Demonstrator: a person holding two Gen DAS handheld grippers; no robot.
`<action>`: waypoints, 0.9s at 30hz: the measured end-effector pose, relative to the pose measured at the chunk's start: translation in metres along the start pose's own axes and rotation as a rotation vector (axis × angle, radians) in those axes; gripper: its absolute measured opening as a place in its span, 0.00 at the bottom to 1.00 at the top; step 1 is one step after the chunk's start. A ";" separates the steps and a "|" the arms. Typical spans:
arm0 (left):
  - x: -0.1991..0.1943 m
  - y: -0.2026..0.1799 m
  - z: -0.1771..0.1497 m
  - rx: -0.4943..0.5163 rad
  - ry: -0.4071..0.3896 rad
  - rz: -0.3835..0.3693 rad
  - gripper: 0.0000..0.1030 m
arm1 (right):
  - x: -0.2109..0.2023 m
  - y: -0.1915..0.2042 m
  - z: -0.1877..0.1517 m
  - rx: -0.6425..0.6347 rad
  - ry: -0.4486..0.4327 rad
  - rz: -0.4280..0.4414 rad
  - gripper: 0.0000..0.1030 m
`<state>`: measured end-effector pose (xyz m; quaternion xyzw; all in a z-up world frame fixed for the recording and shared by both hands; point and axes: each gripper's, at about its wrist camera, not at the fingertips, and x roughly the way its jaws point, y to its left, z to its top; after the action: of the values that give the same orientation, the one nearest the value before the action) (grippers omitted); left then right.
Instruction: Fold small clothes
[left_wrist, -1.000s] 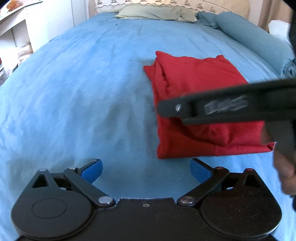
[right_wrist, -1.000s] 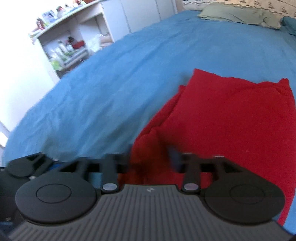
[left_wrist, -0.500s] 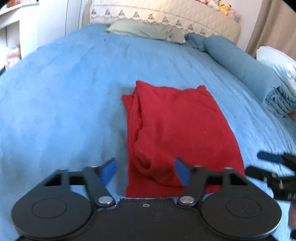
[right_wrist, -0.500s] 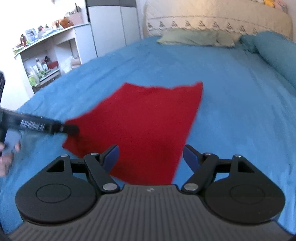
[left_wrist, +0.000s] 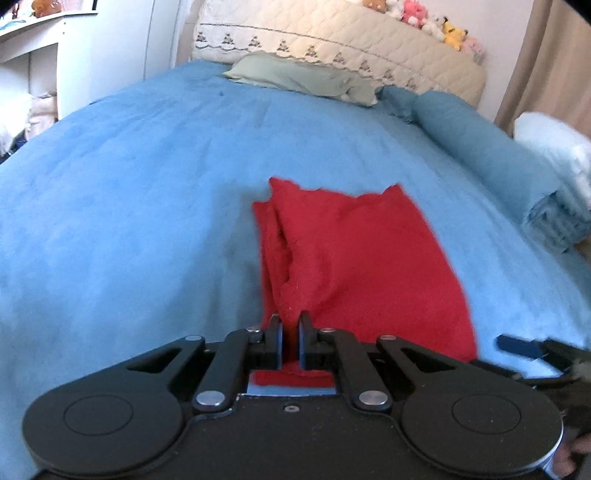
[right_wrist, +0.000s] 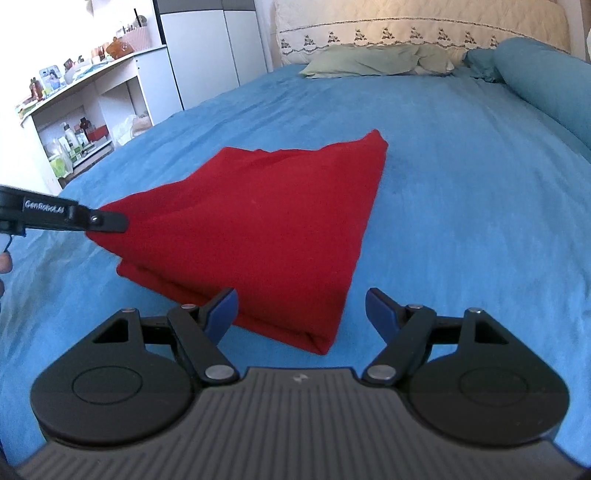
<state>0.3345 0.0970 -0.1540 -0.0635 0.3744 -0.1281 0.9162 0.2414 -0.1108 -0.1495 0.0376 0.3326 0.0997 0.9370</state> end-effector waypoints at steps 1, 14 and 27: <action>0.007 0.002 -0.004 0.005 0.010 0.015 0.10 | 0.001 -0.001 -0.001 0.001 0.007 0.001 0.89; 0.021 0.007 -0.024 0.088 0.004 0.138 0.70 | 0.028 -0.008 -0.009 -0.030 0.059 -0.182 0.88; -0.013 -0.005 0.036 0.119 -0.109 0.059 1.00 | -0.001 0.004 0.030 -0.142 -0.022 -0.125 1.00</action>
<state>0.3503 0.0968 -0.1184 -0.0046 0.3175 -0.1195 0.9407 0.2591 -0.1071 -0.1253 -0.0485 0.3161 0.0637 0.9453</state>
